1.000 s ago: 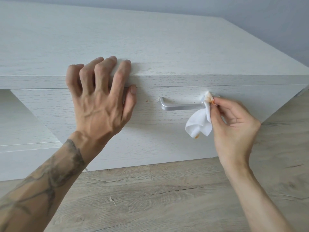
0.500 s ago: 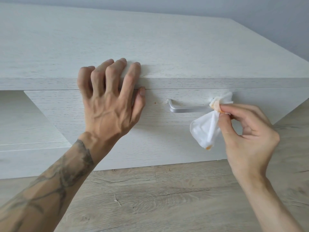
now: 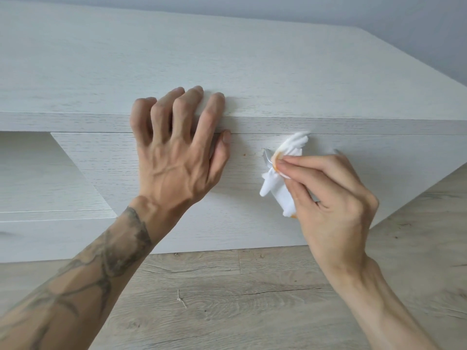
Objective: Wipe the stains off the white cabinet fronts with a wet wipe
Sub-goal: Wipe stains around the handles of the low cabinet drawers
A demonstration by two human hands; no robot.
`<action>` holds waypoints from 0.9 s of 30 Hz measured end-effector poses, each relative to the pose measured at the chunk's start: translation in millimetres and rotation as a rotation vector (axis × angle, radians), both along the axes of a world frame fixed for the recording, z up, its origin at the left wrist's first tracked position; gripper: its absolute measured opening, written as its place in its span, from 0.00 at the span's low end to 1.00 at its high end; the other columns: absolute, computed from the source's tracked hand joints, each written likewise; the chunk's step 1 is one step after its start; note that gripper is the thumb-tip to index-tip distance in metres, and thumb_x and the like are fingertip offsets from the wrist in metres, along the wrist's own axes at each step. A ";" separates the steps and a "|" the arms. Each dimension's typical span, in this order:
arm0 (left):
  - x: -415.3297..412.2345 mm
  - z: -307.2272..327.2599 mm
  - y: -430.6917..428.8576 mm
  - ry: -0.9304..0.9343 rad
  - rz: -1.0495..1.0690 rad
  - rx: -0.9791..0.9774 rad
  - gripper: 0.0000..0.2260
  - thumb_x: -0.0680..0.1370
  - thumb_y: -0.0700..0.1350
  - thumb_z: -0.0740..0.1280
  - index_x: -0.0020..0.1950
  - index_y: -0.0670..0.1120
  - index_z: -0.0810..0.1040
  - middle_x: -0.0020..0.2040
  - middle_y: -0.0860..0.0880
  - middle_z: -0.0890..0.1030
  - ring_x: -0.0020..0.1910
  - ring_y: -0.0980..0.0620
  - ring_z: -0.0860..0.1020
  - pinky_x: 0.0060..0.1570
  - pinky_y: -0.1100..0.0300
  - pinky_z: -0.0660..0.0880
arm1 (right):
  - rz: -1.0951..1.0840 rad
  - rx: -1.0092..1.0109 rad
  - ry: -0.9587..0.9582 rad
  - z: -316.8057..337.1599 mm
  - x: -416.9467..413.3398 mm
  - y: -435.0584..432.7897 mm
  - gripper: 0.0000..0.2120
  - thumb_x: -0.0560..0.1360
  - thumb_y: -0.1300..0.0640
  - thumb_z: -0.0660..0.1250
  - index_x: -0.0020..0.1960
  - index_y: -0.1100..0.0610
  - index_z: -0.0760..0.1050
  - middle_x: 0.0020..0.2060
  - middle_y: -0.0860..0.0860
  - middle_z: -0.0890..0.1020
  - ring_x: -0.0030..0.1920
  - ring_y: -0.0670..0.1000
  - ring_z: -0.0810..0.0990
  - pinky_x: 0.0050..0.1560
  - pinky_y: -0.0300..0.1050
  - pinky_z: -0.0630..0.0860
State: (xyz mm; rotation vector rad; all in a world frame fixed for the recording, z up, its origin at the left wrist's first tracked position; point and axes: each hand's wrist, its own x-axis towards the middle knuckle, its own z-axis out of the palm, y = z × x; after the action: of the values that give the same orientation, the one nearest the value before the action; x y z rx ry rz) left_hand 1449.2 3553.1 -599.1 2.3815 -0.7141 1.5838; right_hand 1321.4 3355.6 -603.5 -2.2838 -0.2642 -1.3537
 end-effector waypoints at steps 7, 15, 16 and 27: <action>-1.5 1.6 0.9 0.011 0.000 0.006 0.19 0.87 0.53 0.58 0.73 0.44 0.75 0.67 0.40 0.79 0.66 0.41 0.70 0.68 0.42 0.60 | -0.053 -0.151 0.072 17.8 21.7 26.0 0.06 0.78 0.70 0.72 0.50 0.64 0.87 0.44 0.57 0.83 0.47 0.59 0.81 0.52 0.50 0.78; -17.1 10.3 6.4 0.108 0.035 0.068 0.21 0.88 0.52 0.56 0.76 0.43 0.74 0.71 0.40 0.77 0.70 0.38 0.73 0.71 0.41 0.63 | -0.060 -0.085 0.004 7.7 5.9 15.4 0.06 0.79 0.70 0.73 0.51 0.63 0.87 0.43 0.56 0.84 0.44 0.58 0.79 0.50 0.46 0.76; -20.1 12.2 8.1 0.127 0.037 0.085 0.22 0.88 0.52 0.56 0.78 0.43 0.73 0.72 0.40 0.76 0.71 0.38 0.73 0.72 0.40 0.62 | -0.065 -0.069 -0.001 5.5 3.2 12.8 0.07 0.79 0.70 0.72 0.52 0.63 0.87 0.43 0.56 0.84 0.43 0.58 0.79 0.50 0.44 0.75; -56.6 23.7 40.0 0.284 0.020 0.230 0.26 0.89 0.51 0.56 0.86 0.43 0.60 0.85 0.42 0.61 0.84 0.40 0.60 0.84 0.42 0.54 | -0.130 0.122 -0.001 -2.8 -22.3 -25.6 0.08 0.80 0.69 0.71 0.55 0.62 0.87 0.45 0.58 0.83 0.44 0.61 0.81 0.51 0.42 0.75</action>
State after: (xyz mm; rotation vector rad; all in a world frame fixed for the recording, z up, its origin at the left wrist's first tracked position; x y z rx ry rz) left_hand 1392.6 3593.0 -575.4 2.7082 -0.8523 1.1878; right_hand 1299.1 3330.0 -606.3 -2.2314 -0.0321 -1.3941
